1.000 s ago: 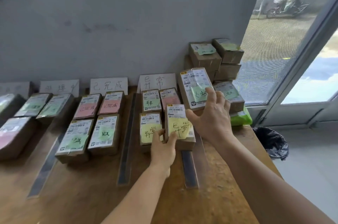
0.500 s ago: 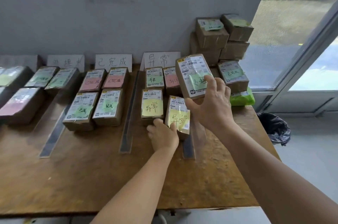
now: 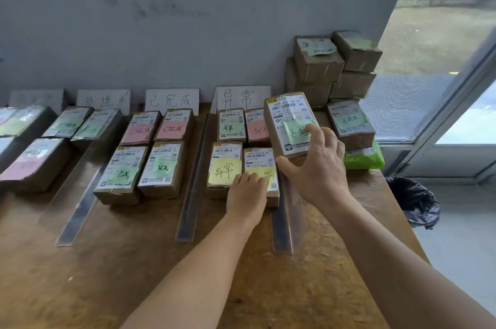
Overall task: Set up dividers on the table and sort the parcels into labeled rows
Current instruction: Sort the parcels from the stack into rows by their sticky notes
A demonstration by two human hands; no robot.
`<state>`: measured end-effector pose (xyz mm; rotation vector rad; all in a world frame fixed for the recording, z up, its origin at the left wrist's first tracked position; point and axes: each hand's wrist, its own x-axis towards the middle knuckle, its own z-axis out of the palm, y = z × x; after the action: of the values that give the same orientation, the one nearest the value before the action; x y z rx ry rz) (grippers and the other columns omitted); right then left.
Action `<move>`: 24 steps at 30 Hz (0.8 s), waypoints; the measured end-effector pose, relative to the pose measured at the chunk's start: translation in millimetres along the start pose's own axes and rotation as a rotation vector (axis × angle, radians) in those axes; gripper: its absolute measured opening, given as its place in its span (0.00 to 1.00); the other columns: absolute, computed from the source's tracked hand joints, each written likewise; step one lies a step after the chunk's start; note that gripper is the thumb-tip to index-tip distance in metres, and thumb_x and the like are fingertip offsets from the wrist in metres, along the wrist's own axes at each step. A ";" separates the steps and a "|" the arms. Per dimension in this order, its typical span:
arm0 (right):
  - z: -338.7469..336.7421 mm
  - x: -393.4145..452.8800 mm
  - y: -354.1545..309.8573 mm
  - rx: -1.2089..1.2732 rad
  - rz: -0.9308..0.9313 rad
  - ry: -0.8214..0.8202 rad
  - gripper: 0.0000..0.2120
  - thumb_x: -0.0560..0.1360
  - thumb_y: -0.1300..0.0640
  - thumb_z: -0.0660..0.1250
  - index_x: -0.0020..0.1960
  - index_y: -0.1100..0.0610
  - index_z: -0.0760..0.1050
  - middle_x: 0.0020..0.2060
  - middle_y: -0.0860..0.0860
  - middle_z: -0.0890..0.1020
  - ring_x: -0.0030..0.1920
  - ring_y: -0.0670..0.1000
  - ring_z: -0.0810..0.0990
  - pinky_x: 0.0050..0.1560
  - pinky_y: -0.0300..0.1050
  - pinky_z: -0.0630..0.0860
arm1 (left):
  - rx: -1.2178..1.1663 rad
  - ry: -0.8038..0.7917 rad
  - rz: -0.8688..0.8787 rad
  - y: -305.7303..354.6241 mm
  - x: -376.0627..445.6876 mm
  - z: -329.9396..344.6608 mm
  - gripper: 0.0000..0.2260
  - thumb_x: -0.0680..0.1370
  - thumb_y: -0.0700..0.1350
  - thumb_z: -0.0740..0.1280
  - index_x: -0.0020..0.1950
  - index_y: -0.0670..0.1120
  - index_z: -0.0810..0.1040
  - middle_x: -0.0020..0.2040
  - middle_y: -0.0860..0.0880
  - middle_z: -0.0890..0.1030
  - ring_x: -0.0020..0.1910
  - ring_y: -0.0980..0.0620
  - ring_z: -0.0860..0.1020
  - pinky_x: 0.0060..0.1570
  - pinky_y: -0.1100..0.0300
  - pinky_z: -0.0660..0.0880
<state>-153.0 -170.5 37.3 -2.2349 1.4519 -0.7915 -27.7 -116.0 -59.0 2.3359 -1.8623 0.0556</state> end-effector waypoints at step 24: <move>0.3 15.9 5.3 0.064 -0.005 0.019 0.40 0.67 0.41 0.71 0.71 0.50 0.55 0.70 0.52 0.60 0.70 0.56 0.55 0.68 0.54 0.61 | -0.282 0.032 -0.251 -19.3 10.7 -42.6 0.35 0.78 0.55 0.65 0.78 0.50 0.49 0.74 0.48 0.65 0.72 0.45 0.65 0.69 0.50 0.63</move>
<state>-151.5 -187.2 38.2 -2.1902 1.4095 -0.8516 -3.7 -116.0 -17.4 2.3291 -1.4407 -0.1849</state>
